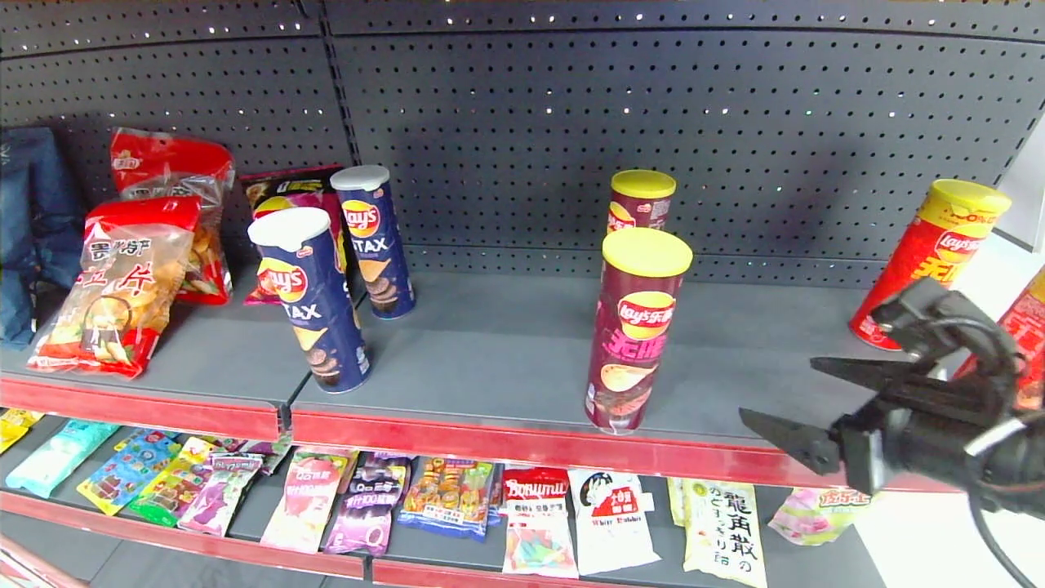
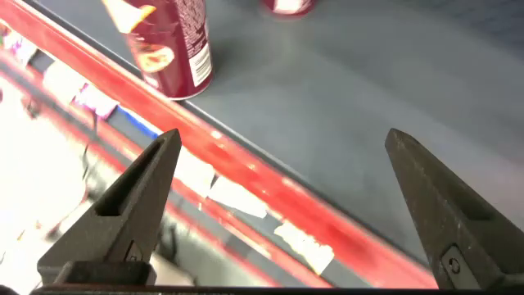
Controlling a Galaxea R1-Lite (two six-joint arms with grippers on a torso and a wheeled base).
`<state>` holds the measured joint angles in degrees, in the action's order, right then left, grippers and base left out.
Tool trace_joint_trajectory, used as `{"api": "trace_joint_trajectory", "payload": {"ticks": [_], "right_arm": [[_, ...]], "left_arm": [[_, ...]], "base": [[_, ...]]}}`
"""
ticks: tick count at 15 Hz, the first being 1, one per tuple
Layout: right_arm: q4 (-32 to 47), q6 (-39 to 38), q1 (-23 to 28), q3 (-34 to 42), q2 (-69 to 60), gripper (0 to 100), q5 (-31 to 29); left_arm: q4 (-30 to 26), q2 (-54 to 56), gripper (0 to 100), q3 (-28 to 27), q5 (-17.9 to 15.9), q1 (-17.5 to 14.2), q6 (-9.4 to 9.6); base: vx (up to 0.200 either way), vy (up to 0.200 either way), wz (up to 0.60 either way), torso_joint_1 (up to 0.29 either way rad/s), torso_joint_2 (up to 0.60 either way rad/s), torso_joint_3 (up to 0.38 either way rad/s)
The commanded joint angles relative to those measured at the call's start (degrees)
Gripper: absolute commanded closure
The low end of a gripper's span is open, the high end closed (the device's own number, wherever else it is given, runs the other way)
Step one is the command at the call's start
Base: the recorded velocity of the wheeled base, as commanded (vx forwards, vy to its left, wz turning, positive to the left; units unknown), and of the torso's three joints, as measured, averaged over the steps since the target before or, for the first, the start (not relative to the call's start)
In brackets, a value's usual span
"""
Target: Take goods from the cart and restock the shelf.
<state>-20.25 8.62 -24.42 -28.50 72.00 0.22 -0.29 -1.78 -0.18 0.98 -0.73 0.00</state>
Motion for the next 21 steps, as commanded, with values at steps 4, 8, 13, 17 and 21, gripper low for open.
{"api": "trace_joint_trajectory", "payload": {"ticks": [4, 8, 13, 17, 21], "right_arm": [[12.6, -0.1, 16.3, 17.6, -46.7, 0, -3.4], [32.1, -5.0, 18.9, 18.7, -66.6, 0, -3.4], [22.4, -8.4, 18.8, 26.1, -66.5, 0, 0.7], [20.2, -8.5, 18.8, 28.4, -66.4, 0, 0.3], [20.2, -8.5, 18.8, 28.4, -66.4, 0, 0.2]], "left_arm": [[-0.2, -0.2, 0, -0.1, -1.3, 1.0, 1.49], [-0.2, -0.1, 0, 0.0, -1.3, 1.0, 1.41], [-0.2, 0.0, 0, 0.0, -1.3, 1.0, 1.32], [-0.1, 0.3, 0, 0.0, -1.3, 1.0, 1.14], [-0.2, 0.2, 0, 0.0, -1.3, 1.0, 1.14]], "base": [[0.0, 0.0, 0.0, 0.0, 0.0, 0.0], [0.0, 0.0, 0.0, 0.0, 0.0, 0.0], [0.0, 0.0, 0.0, 0.0, 0.0, 0.0], [0.0, 0.0, 0.0, 0.0, 0.0, 0.0], [0.0, 0.0, -0.15, 0.001, 0.0, 0.002]]}}
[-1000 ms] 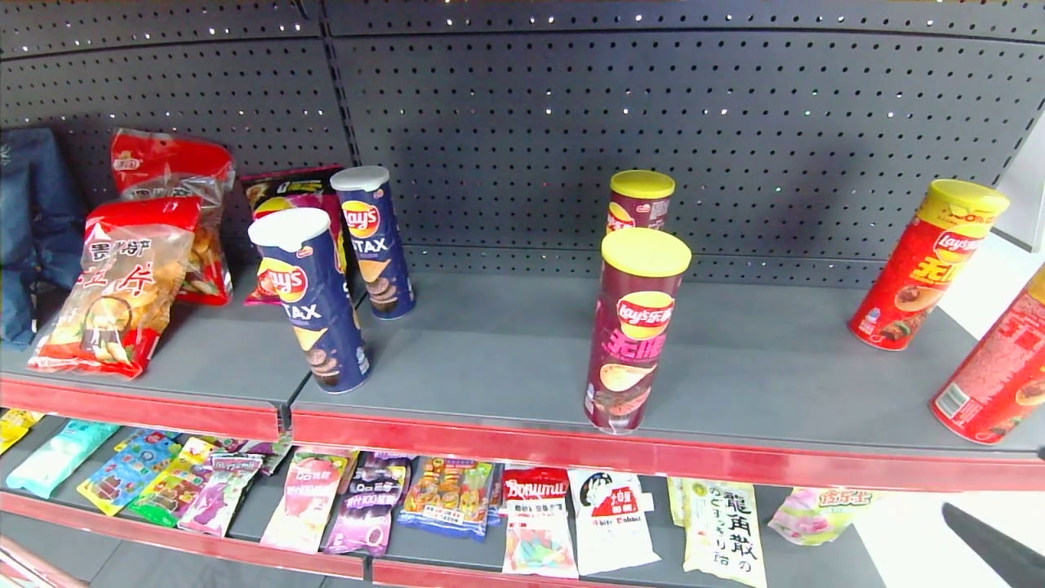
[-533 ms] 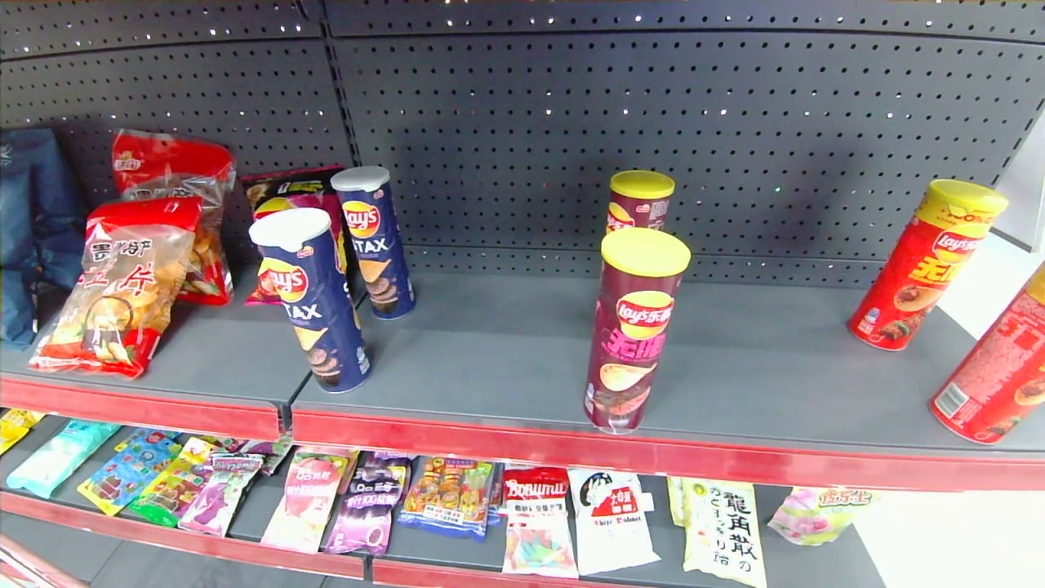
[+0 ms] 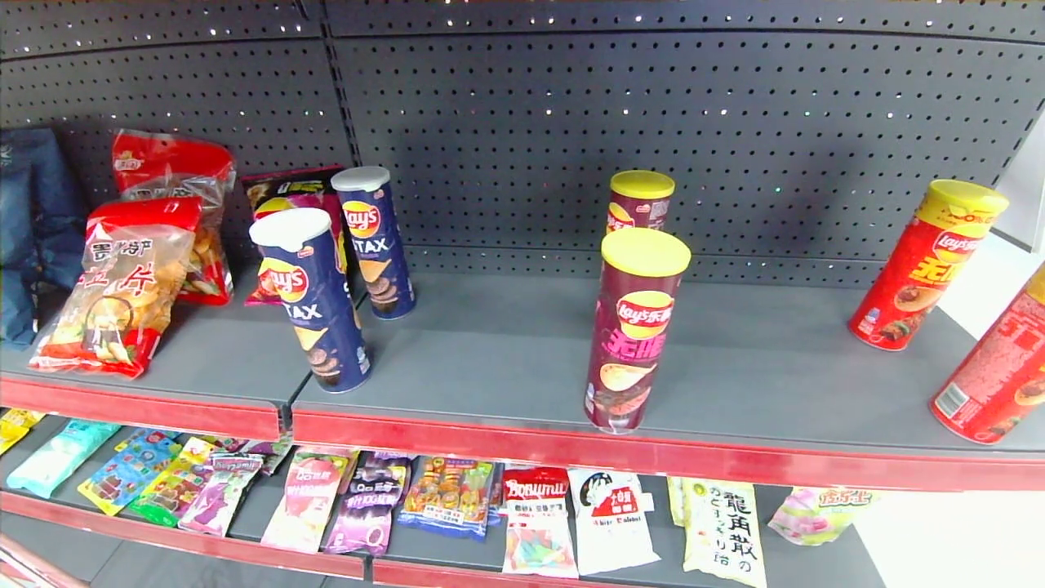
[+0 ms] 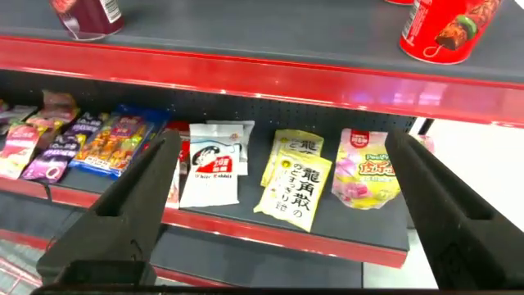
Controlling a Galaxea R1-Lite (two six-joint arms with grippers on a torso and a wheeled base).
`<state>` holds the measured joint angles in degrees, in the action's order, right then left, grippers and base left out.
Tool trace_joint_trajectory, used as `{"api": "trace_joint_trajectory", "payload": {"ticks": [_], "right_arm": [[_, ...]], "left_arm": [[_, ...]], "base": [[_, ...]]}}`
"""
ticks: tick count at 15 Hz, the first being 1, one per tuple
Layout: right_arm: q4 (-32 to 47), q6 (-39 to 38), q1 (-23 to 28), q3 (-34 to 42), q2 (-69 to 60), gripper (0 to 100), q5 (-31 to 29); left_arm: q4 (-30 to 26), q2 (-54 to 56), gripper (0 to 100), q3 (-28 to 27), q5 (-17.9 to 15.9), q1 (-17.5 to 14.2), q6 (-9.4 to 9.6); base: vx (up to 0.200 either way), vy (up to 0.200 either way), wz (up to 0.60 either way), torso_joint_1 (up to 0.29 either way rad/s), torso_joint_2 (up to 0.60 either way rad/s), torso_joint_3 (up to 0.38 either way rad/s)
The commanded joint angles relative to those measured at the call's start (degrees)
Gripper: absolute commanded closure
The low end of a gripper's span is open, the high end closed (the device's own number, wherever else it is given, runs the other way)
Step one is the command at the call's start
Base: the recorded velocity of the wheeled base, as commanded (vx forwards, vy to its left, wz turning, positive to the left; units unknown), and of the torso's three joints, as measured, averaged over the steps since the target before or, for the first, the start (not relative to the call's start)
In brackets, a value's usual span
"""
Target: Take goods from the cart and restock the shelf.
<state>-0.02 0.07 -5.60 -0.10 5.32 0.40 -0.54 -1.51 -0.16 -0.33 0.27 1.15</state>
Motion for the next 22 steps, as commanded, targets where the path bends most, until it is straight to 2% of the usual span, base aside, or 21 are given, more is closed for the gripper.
{"api": "trace_joint_trajectory", "payload": {"ticks": [1, 5, 14, 18, 22], "right_arm": [[0.0, -0.1, 0.0, 0.0, 0.3, 0, 0.0], [0.0, 0.0, 0.0, 0.0, 0.3, 0, 0.0], [0.0, 0.1, 0.0, 0.0, 0.2, 0, 0.0], [0.0, 0.1, 0.0, 0.0, 0.3, 0, 0.0], [0.0, 0.2, 0.0, 0.0, 0.3, 0, 0.0]], "left_arm": [[0.0, 0.0, 0, 0.0, 0.0, 0.0, 0.0], [0.0, 0.0, 0, 0.0, 0.0, 0.0, 0.0], [0.0, 0.0, 0, 0.0, 0.0, -0.1, 0.0], [0.0, 0.1, 0, 0.0, 0.0, -0.1, 0.0], [0.1, 0.9, 0, 0.0, 0.0, -0.2, -0.09]], "base": [[0.0, 0.0, -0.6, 0.007, 0.01, 0.012], [0.0, 0.0, -0.6, 0.006, 0.0, 0.004], [0.0, 0.0, 0.0, 0.0, 0.0, 0.0], [0.0, 0.0, 0.6, 0.0, 0.0, -0.002], [0.0, 0.0, 0.0, 0.0, 0.0, 0.0]]}}
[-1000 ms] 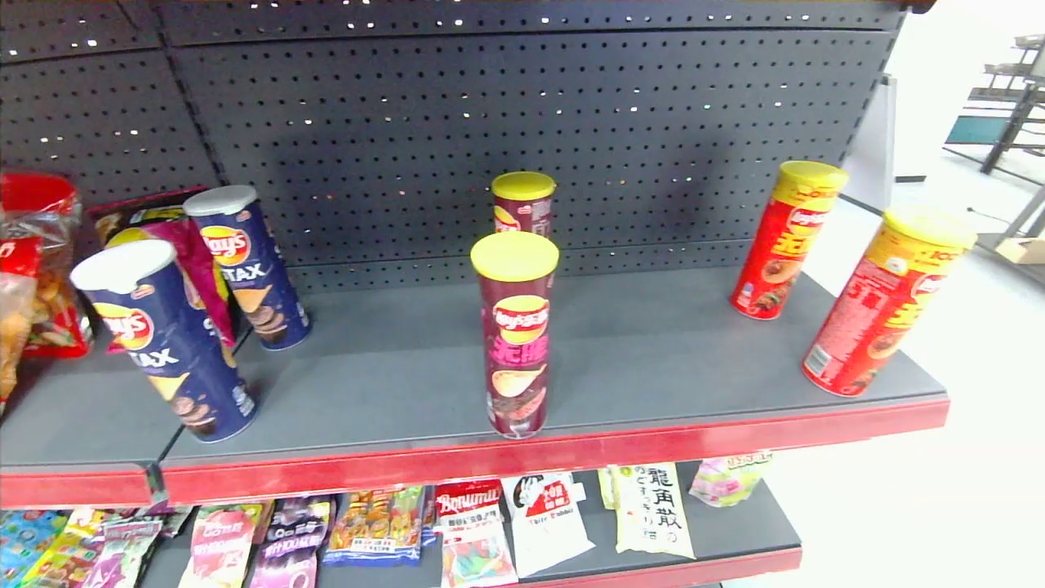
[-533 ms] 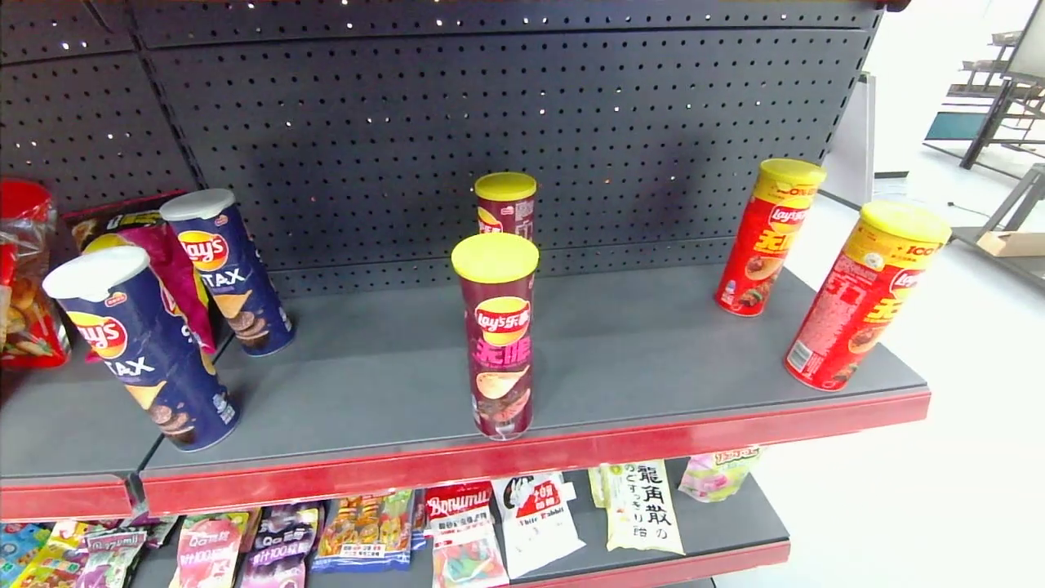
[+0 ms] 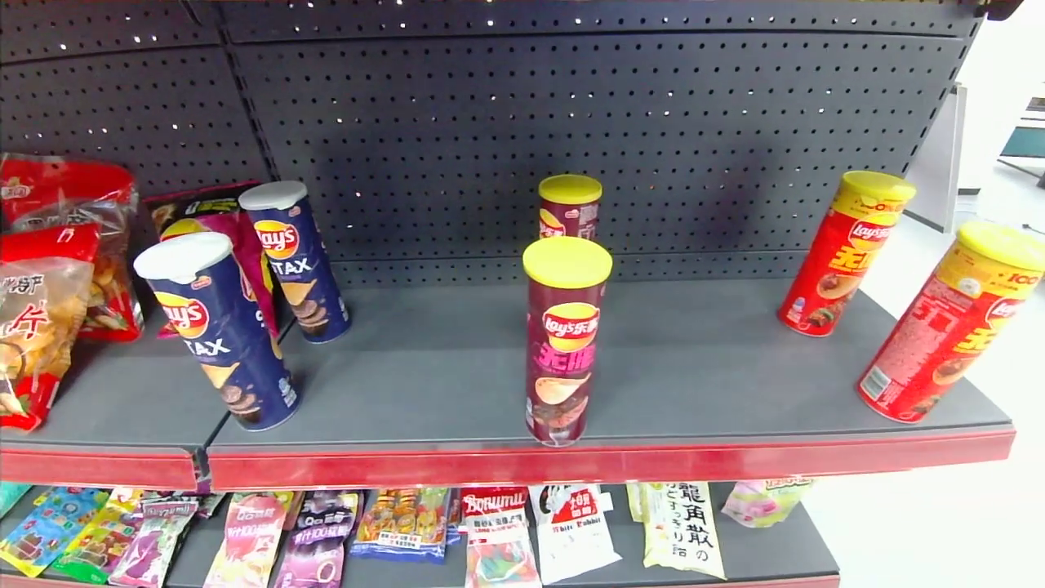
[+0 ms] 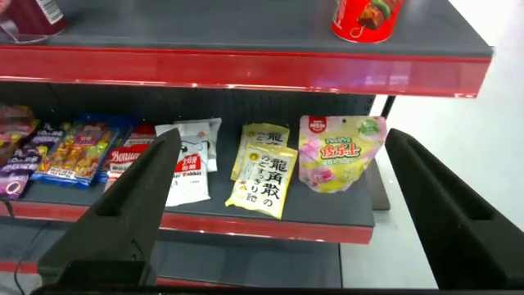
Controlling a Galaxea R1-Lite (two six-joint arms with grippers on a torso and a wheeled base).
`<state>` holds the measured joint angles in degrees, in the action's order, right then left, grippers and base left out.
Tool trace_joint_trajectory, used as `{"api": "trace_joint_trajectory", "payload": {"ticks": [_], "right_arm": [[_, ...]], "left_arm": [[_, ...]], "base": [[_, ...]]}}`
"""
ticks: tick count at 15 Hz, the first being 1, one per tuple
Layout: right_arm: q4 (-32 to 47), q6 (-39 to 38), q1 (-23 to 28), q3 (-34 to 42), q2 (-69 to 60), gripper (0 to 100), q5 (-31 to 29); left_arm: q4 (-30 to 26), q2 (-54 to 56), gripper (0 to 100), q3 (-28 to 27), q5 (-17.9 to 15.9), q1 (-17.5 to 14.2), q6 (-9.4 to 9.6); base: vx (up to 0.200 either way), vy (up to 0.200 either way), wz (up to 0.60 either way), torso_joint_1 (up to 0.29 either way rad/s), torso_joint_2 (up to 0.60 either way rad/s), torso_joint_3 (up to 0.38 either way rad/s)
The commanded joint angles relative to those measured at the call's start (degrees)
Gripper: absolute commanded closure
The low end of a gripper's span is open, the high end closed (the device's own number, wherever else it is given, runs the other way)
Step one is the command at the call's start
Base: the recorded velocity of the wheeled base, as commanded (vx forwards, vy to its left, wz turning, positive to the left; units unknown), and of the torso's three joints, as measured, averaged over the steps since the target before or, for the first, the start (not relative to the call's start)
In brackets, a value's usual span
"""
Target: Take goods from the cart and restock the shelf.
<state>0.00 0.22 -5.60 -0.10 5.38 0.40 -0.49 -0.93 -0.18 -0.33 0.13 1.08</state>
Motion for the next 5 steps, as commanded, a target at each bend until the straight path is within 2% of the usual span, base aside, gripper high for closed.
{"api": "trace_joint_trajectory", "payload": {"ticks": [1, 5], "right_arm": [[0.0, 0.0, 0.0, 0.0, 0.2, 0, -0.1], [0.0, 0.0, 0.0, 0.0, 0.2, 0, -0.1]], "left_arm": [[0.0, 0.3, 0, 0.0, 0.0, 0.0, 0.06], [0.0, 0.3, 0, 0.0, 0.0, 0.0, -0.03]], "base": [[0.0, 0.0, 0.0, 0.0, 0.0, 0.0], [0.0, 0.0, 0.0, 0.0, 0.0, 0.0]]}}
